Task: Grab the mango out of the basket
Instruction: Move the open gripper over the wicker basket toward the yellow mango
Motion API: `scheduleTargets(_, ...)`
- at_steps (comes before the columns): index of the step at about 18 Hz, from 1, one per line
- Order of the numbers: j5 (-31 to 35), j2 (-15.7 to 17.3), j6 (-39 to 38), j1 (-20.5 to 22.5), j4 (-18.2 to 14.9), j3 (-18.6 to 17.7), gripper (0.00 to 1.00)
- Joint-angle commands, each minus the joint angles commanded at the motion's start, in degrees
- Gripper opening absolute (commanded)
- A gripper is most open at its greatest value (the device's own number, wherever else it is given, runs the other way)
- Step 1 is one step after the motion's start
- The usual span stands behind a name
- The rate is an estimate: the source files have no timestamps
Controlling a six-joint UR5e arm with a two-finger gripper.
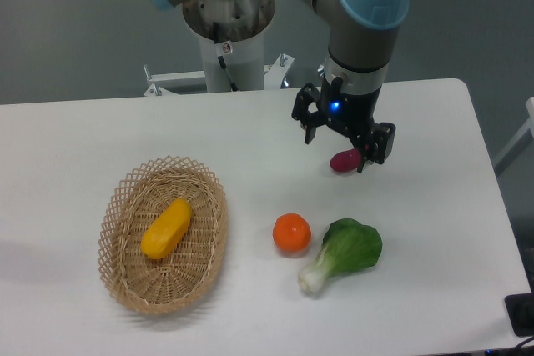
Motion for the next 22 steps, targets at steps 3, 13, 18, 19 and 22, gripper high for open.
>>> scheduleTargets(3, 0.00, 0.70, -0.26, -0.44, 0.18, -0.97, 1.00)
scheduleTargets(13, -2.46, 2.99, -22.38, -8.16, 13.77, -10.00, 1.00)
scheduleTargets(18, -1.85, 0.88, -32.32, -14.75, 20.74, -13.71, 1.00)
scheduleTargets(19, -2.02, 0.53, -34.61, -15.90, 21.09, -14.67, 1.00)
scheduleTargets(22, -1.32, -2.19, -36.12, -18.98, 22.59, -15.65, 1.00)
